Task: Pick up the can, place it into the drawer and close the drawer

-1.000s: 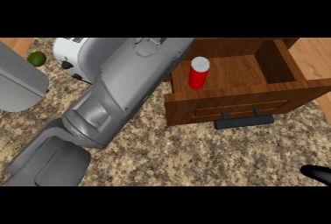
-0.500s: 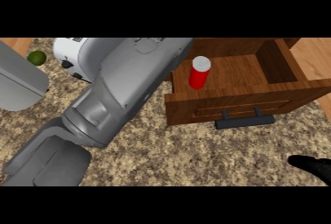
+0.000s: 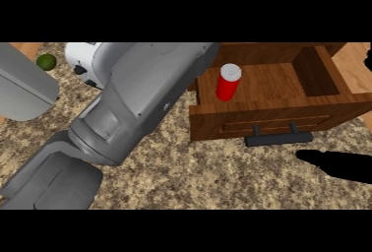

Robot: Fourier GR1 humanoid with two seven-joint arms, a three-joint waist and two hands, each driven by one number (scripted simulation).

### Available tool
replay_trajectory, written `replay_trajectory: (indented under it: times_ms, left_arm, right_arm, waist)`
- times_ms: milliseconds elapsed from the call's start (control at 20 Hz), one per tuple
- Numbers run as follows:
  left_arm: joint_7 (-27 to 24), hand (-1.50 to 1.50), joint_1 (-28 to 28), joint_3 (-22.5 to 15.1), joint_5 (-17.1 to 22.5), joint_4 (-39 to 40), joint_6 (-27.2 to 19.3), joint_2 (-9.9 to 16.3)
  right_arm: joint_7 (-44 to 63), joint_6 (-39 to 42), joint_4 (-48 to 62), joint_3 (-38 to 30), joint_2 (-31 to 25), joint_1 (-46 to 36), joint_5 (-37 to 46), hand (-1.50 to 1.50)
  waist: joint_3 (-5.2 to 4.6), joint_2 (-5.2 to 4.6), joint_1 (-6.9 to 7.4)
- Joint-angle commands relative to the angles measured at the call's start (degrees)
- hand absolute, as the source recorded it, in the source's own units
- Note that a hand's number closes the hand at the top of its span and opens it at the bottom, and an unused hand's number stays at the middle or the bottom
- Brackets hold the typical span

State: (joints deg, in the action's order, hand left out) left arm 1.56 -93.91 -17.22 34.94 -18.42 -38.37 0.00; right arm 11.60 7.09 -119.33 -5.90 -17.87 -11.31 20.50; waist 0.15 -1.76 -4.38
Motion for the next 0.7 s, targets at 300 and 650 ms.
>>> replay_trajectory:
  times_ms: [300,650]
  left_arm:
    - [0.3,-1.5,-1.8,-1.6,-0.3,1.4,0.5,0.0]
    - [-1.0,-1.5,-0.9,1.1,-0.9,2.5,4.1,1.4]
  right_arm:
    - [-5.7,-6.0,21.0,10.6,0.2,-10.5,20.1,-1.5]
    - [-9.2,-13.9,36.3,15.0,2.9,-14.3,31.3,-1.5]
  waist:
    - [-0.05,0.5,3.67]
    - [-0.08,0.74,4.57]
